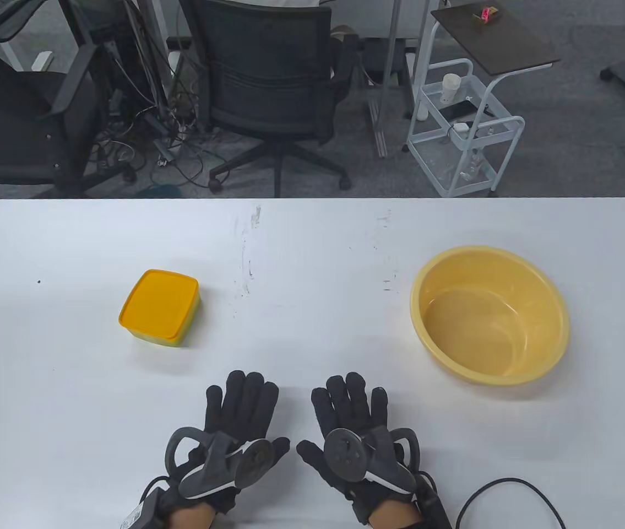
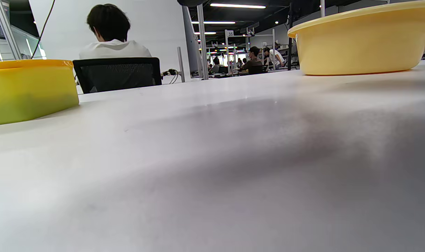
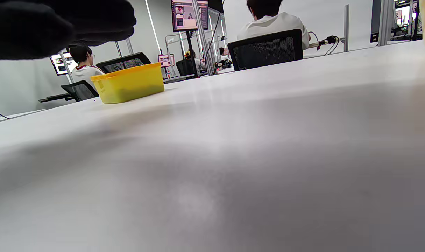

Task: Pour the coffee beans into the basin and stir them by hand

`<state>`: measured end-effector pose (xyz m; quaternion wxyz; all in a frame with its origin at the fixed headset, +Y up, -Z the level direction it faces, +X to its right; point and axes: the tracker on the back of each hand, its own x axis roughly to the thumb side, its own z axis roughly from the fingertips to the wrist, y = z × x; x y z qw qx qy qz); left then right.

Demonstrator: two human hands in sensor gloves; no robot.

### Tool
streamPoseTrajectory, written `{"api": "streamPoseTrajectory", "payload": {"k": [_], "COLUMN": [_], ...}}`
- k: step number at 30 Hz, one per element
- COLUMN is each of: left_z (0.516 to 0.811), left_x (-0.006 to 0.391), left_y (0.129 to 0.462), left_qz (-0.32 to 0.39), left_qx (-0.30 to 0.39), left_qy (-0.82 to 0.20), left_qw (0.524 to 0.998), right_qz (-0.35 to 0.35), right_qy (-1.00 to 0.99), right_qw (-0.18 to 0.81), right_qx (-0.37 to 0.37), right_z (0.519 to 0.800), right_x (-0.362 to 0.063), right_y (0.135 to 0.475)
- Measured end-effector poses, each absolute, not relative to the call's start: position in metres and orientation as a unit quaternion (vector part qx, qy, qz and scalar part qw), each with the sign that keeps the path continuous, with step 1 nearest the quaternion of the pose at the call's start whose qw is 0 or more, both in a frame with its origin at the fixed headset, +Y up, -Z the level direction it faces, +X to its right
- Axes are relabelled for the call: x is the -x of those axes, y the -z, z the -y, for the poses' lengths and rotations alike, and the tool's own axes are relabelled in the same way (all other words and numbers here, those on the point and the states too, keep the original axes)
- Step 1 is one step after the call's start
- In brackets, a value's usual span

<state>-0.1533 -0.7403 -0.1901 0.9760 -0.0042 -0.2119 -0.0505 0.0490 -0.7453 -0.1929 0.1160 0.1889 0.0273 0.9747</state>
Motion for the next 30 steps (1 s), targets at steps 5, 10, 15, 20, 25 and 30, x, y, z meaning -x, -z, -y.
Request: {"api": "streamPoseTrajectory", "payload": {"k": [5,10,15,20,25,30], "left_z": [0.741,0.739,0.737,0.738,0.74,0.743], "left_x": [0.151,0.152,0.16,0.16,0.152,0.15], "left_y": [0.19,0.19,0.19,0.191,0.19,0.19], "left_qz": [0.214,0.215,0.208,0.208,0.216,0.222], "left_qx": [0.004,0.006,0.007,0.016,0.02,0.033], "left_qy": [0.055,0.05,0.031,0.017,0.026,0.016], "left_qw": [0.975,0.975,0.978,0.978,0.976,0.974], "right_qz": [-0.025,-0.017,-0.016,-0.022,-0.04,-0.044], "right_qy": [-0.974,-0.973,-0.973,-0.972,-0.968,-0.965], "right_qw": [0.118,0.131,0.132,0.145,0.164,0.175], "right_qx": [-0.189,-0.188,-0.187,-0.182,-0.184,-0.188], "right_z": [0.745,0.742,0.741,0.742,0.744,0.744], "right_x": [-0.05,-0.052,-0.053,-0.058,-0.064,-0.067], "right_y": [0.193,0.192,0.192,0.192,0.194,0.193]}}
